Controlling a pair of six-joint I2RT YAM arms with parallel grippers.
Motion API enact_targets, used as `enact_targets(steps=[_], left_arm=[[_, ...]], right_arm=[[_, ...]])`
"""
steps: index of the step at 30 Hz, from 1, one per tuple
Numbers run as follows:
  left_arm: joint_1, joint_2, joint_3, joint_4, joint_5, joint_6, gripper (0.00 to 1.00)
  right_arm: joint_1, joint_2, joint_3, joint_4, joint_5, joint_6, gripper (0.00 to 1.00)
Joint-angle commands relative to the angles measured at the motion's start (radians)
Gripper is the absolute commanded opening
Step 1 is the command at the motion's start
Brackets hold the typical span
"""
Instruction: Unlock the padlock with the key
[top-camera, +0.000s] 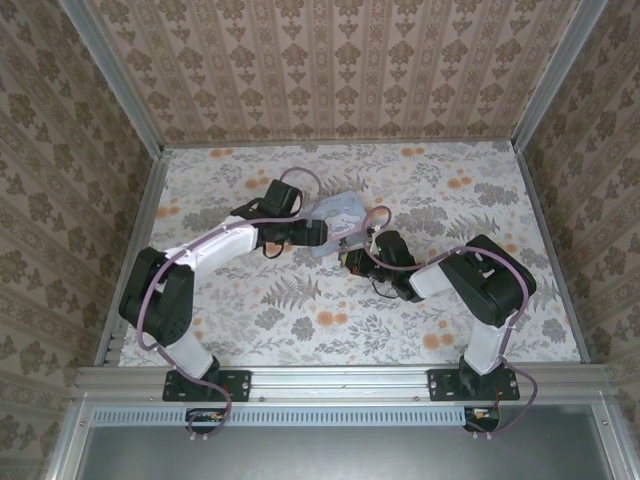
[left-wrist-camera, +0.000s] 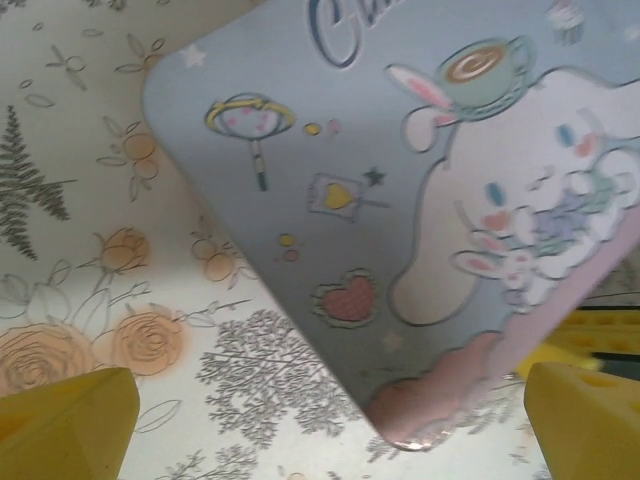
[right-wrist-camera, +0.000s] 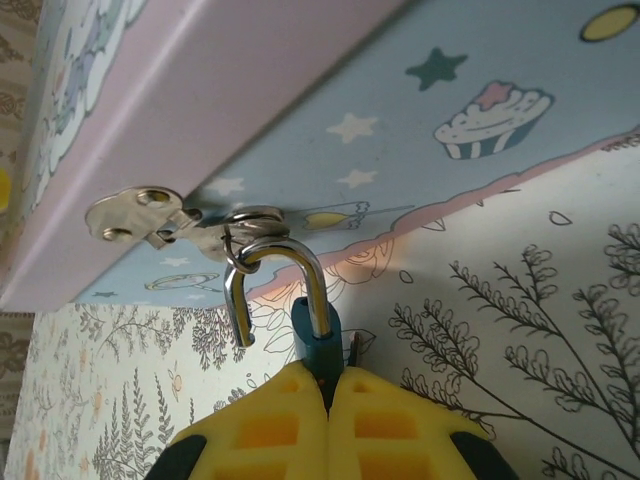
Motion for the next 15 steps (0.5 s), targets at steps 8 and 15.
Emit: enact_targets(steps=[8,15], left_arm=[[-0.05,0.074,0.057,-0.088,-0.201,0.059,1.0],[-0.082,0.086,0.024,-0.063,-0.208,0.039,1.0]], right_arm=[[0.004,-0.034,-0.053,-0.012,0.084,0.172,0.0],[0.01,-0.036,-0.081,0.022,0.136,0.307,0.0]])
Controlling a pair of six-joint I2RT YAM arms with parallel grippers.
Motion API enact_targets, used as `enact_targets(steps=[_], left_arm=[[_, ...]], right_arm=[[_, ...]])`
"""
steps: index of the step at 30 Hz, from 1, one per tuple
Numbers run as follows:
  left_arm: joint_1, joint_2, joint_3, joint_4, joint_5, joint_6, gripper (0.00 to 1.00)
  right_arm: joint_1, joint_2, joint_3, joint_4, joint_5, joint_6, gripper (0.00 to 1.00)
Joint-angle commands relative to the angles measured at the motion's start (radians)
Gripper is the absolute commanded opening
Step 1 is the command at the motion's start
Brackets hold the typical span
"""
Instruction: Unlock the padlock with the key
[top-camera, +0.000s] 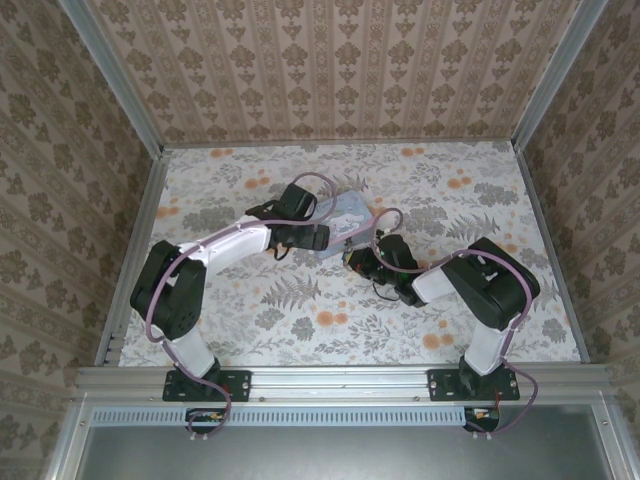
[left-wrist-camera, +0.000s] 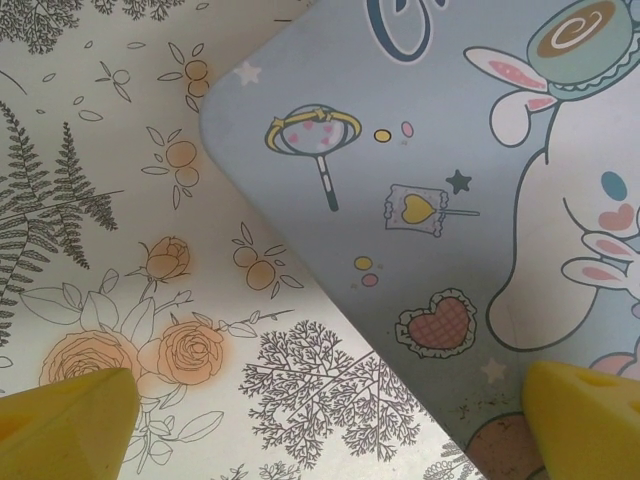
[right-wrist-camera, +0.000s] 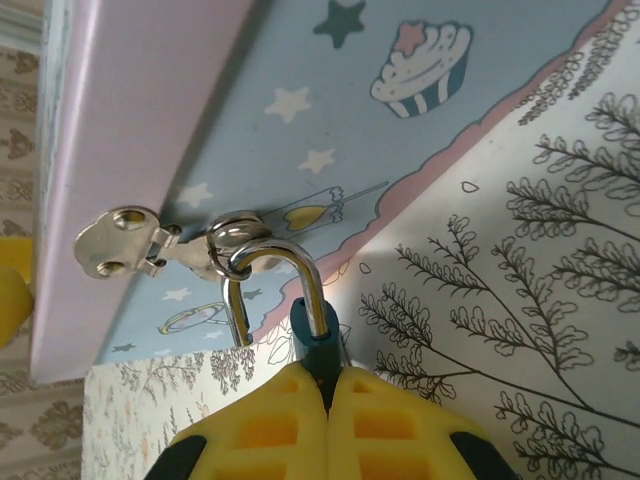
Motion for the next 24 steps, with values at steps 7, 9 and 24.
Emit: enact_targets(steps=[7,9,24], left_arm=[[-0.03,0.053,-0.051,-0.009,-0.039,-0.013,1.0],[-0.036,0.059,-0.057,-0.004,-0.038,-0.015,1.0],[-0.044,0.094,-0.087,0.006,-0.023,-0.021,0.99]], right_arm=[[0.022,-0.031,-0.047,-0.049,0.161,0.189,0.0],[0.025,-0.034,-0.05,-0.054,0.181,0.205,0.0],[-0.008,-0.09,0.004,-0.227,0.254,0.094,0.0]])
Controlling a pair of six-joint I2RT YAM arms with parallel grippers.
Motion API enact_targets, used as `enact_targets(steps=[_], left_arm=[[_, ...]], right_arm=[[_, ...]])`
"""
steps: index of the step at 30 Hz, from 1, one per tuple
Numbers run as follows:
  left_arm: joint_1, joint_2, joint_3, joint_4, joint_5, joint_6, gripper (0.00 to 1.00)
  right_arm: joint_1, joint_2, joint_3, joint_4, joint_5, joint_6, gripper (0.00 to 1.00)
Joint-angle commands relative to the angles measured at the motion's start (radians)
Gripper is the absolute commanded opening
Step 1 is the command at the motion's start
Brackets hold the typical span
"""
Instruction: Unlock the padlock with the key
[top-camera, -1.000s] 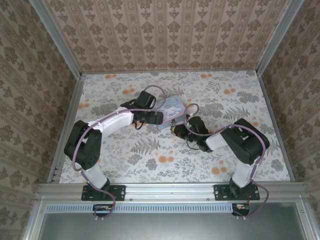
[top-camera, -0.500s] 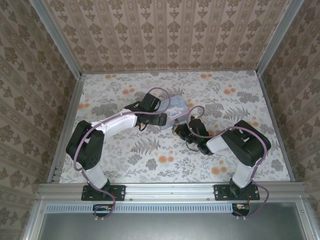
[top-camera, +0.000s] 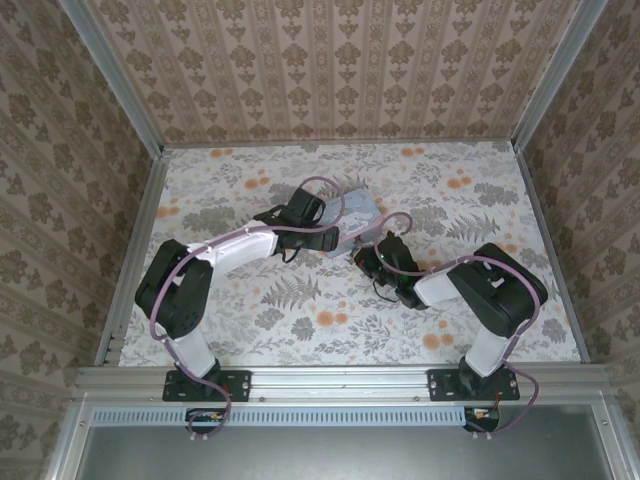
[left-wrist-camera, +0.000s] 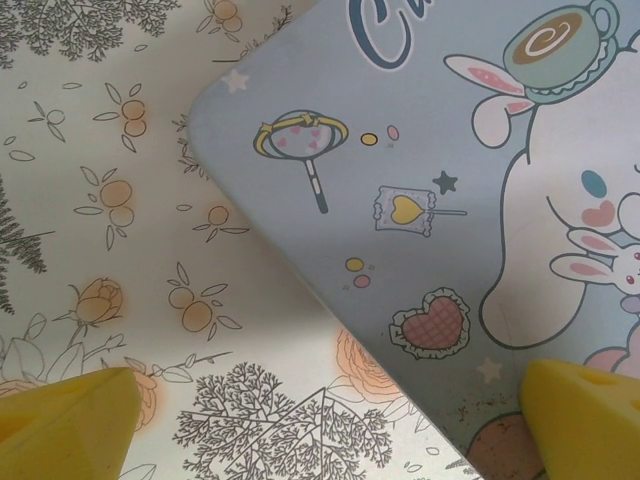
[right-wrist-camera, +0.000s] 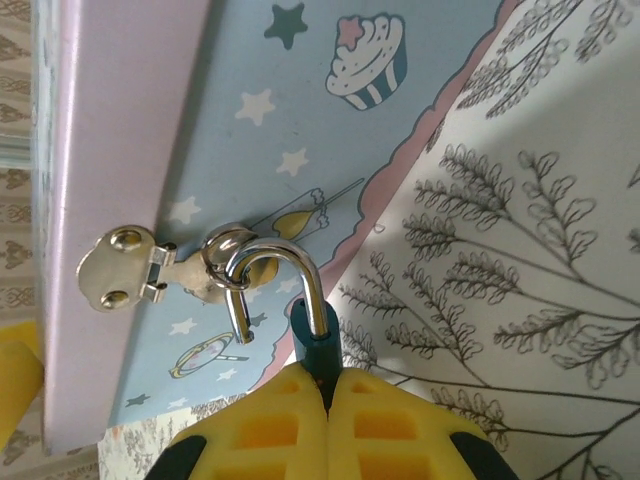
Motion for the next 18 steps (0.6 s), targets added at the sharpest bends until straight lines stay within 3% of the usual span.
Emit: enact_targets(steps=[1,9,18], left_arm=[[-0.004,0.072,-0.058,-0.12,-0.015,0.006,0.99],[-0.006,0.099,-0.058,-0.11,0.005,0.003,0.98],[-0.018,0.115,-0.063,-0.092,0.014,-0.007,0.97]], right_arm=[[-0.034,-0.03,0.016,-0.159,0.078,-0.063,0.0],[-0.085,-0.025,-0.003,-0.112,0.068,-0.106,0.0],[-0.1,0.076,-0.051,0.187,0.014,0.011,0.0]])
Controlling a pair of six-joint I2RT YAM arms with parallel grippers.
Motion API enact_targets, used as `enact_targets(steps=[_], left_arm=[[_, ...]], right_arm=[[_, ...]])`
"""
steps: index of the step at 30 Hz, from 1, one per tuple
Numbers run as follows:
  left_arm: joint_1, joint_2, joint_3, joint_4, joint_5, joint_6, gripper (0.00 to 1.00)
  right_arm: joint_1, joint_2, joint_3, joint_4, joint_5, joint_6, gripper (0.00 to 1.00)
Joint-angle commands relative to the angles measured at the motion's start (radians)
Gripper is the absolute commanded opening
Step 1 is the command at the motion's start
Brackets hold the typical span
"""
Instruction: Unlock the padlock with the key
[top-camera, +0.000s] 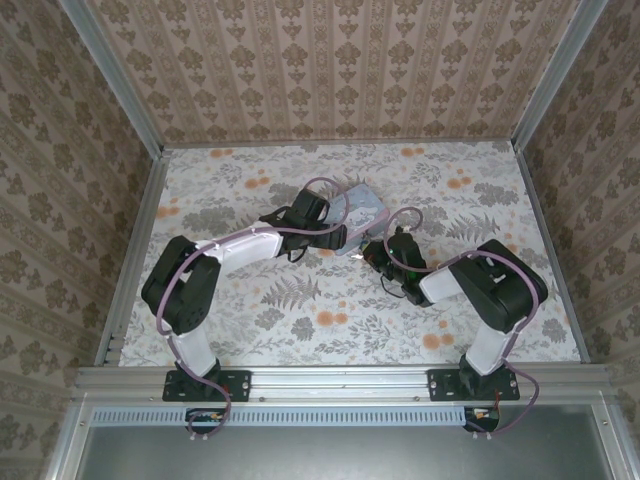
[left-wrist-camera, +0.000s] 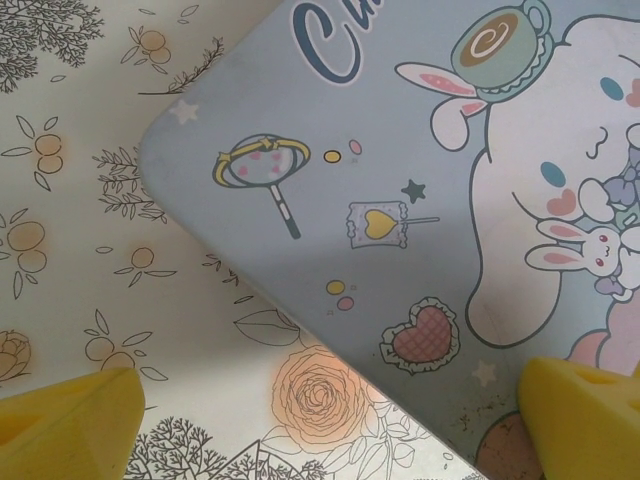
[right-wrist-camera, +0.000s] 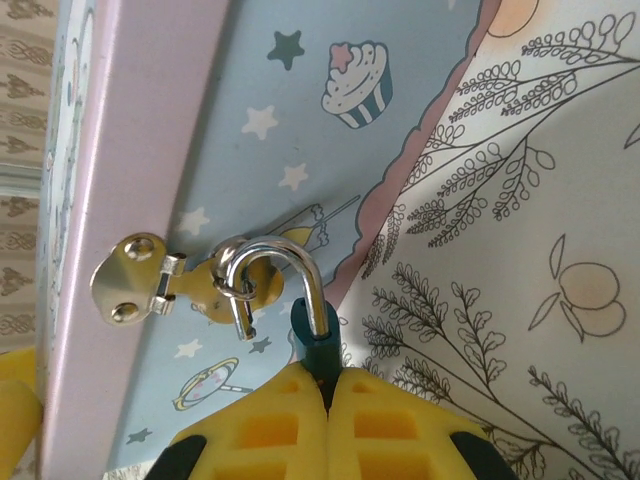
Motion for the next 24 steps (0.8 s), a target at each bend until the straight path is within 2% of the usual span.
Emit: enact_targets(steps=[1,11,24], left_arm=[[-0.005,0.076,-0.063,-0.19,-0.032,0.016,0.97],[-0.004,0.103,-0.066,-0.175,-0.02,0.014,0.97],[0.002,0.119,-0.064,-0.17,-0.008,0.019,0.96]], right_arm=[[-0.022,0.041,-0.023,0.074,0.03,0.061,0.0],[-0.054,0.043,-0.052,0.178,0.049,0.123,0.0],[-0.124,0.05,-0.011,0.132,0.012,0.104,0.0]])
